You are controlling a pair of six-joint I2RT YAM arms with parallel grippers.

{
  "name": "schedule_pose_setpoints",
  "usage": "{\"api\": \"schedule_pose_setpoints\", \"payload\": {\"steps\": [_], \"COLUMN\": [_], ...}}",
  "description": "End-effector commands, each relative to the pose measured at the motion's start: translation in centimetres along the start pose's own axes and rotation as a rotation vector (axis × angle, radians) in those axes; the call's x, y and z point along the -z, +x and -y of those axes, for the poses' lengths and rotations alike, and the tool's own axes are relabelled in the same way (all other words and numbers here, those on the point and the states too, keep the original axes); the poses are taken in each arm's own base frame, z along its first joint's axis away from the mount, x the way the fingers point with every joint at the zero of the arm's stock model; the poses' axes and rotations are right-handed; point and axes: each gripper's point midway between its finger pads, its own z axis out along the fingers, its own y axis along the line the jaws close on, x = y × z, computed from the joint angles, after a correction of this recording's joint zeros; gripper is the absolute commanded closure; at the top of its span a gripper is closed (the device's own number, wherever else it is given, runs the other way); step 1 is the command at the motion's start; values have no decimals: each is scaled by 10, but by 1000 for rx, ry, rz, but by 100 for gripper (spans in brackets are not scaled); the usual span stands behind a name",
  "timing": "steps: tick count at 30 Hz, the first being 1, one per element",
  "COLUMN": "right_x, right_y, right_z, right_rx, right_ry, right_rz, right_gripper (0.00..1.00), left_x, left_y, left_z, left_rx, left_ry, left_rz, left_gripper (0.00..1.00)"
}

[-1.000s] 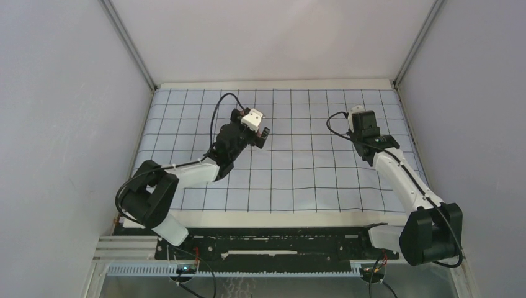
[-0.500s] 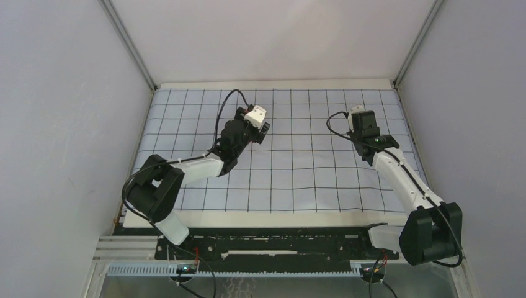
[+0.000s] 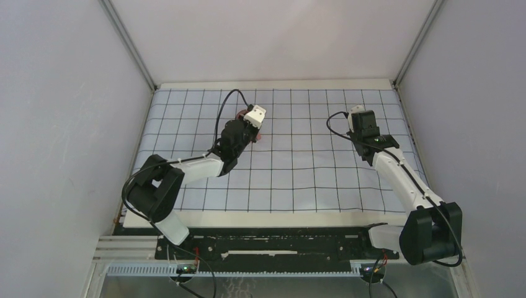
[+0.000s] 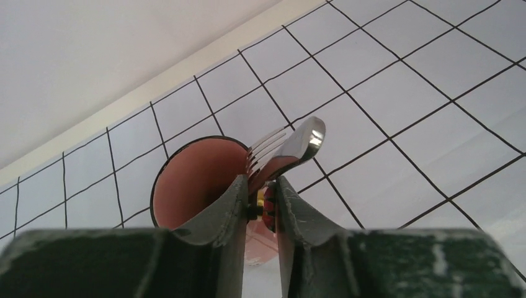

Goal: Set the dinner table for one person
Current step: Pick up the spoon from the napkin.

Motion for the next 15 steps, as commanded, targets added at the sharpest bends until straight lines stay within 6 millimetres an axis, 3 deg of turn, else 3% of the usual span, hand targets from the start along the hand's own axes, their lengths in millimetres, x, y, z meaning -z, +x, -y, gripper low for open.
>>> {"api": "schedule_pose_setpoints", "payload": {"steps": [1,9,15], "right_x": [6,4,4], "right_y": [-23,-23,-22], "right_z": [9,7,7], "right_rx": [-47,-43,-43], "right_ry": [19,14,17], "right_rz": [70,66,62], "right_gripper": [78,78,79], "left_x": [-3,-3,-4], "left_y": [-43,-49,-46], "left_z": [-8,-9,-8], "left_rx": [36,15,-13], "left_ry": [-30,-20,-11], "left_rz": [91,88,69], "left_gripper": [78,99,100]}}
